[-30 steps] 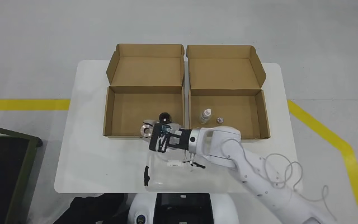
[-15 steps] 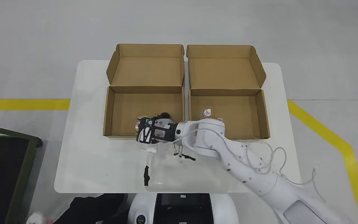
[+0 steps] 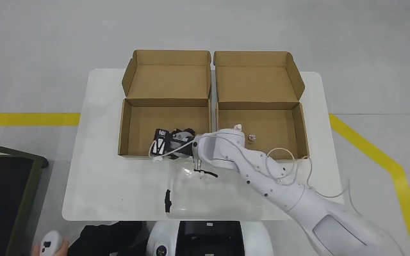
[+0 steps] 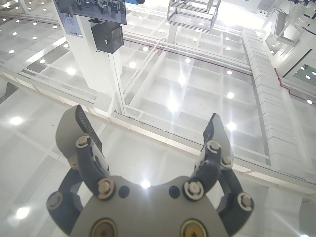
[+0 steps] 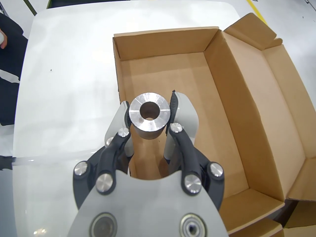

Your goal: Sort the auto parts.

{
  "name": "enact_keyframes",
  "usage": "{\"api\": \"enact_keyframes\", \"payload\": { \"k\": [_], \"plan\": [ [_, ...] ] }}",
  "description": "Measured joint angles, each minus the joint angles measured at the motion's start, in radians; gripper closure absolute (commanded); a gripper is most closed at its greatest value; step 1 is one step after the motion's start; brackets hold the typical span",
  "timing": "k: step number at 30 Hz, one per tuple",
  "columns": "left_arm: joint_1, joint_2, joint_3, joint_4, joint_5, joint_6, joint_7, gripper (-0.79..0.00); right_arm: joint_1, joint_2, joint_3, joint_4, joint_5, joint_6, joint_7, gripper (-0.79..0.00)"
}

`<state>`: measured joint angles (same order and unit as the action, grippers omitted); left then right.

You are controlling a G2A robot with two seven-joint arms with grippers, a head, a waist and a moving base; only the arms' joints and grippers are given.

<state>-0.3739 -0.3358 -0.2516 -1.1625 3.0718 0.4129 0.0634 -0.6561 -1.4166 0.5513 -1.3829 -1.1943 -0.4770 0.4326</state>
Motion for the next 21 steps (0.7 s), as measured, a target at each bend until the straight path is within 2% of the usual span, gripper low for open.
{"api": "enact_keyframes", "payload": {
  "k": [16, 21],
  "plan": [
    [0.0, 0.0, 0.0, 0.0, 0.0, 0.0, 0.0, -0.785, 0.046, -0.06, -0.029, 0.125, 0.009, 0.004, 0.051, -0.003],
    [0.0, 0.0, 0.0, 0.0, 0.0, 0.0, 0.0, -0.785, 0.047, -0.07, -0.03, 0.155, 0.005, -0.002, 0.053, -0.077]
  ]
}}
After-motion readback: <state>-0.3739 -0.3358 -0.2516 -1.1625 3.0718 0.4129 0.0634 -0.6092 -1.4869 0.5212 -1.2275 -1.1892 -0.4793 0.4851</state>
